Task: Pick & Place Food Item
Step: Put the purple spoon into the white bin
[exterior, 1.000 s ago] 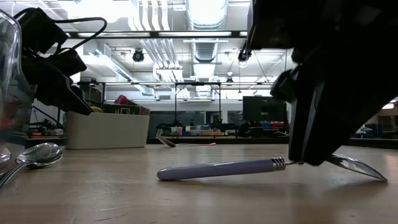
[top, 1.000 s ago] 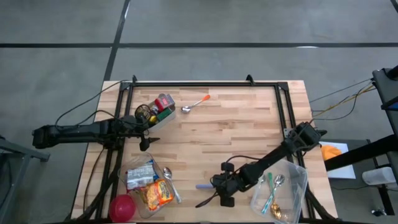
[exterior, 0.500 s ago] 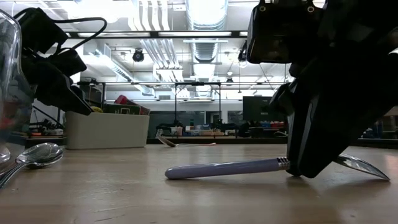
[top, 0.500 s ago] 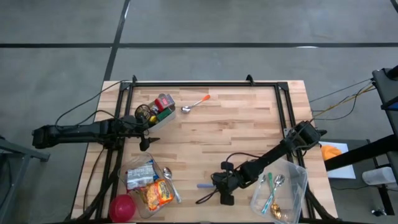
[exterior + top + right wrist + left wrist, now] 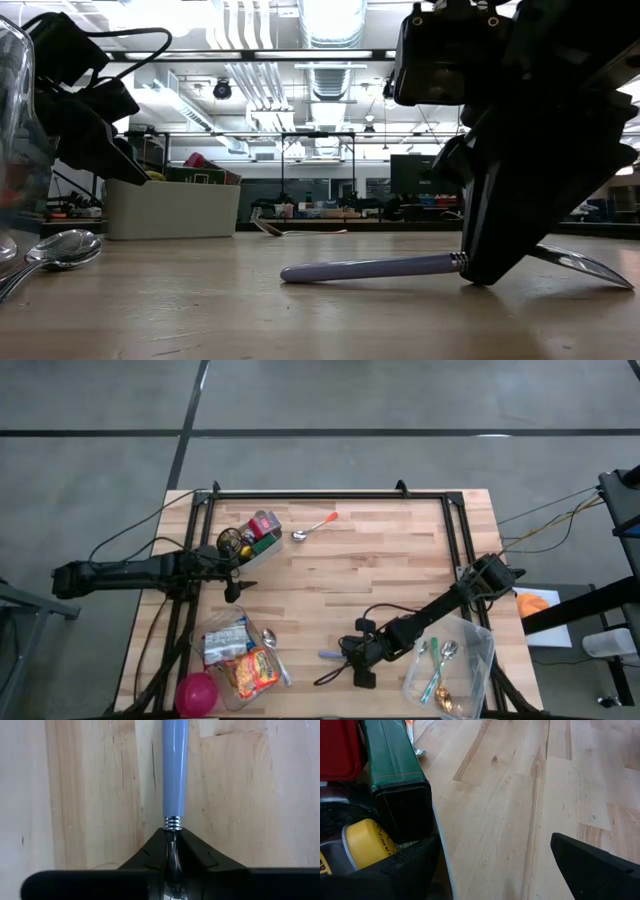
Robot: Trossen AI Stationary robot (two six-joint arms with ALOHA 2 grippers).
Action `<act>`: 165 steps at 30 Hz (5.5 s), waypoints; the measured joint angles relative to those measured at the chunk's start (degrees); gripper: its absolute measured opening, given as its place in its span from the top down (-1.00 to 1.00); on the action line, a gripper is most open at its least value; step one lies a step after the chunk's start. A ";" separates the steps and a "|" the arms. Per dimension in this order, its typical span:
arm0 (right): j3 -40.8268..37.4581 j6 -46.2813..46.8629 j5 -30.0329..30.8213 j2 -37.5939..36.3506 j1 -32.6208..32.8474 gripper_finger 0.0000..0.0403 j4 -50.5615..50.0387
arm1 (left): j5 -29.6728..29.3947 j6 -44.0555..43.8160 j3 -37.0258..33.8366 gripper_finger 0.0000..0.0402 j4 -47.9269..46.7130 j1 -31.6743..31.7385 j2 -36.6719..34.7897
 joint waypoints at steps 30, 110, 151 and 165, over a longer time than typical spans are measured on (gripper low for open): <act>0.76 -0.30 0.29 -0.23 0.02 0.77 -1.14 | 0.00 0.00 0.00 -0.91 0.00 0.00 0.00; 20.50 95.27 16.45 -27.84 38.14 0.77 -56.67 | -0.82 0.00 -0.04 -0.91 0.71 0.00 0.01; 19.89 96.74 9.09 -5.38 37.52 0.77 -64.72 | -0.83 -0.02 -0.04 -0.91 0.68 0.00 0.01; 19.87 96.75 9.07 -5.64 37.44 0.76 -64.53 | -0.82 -0.02 -0.02 -0.91 0.67 -0.02 0.01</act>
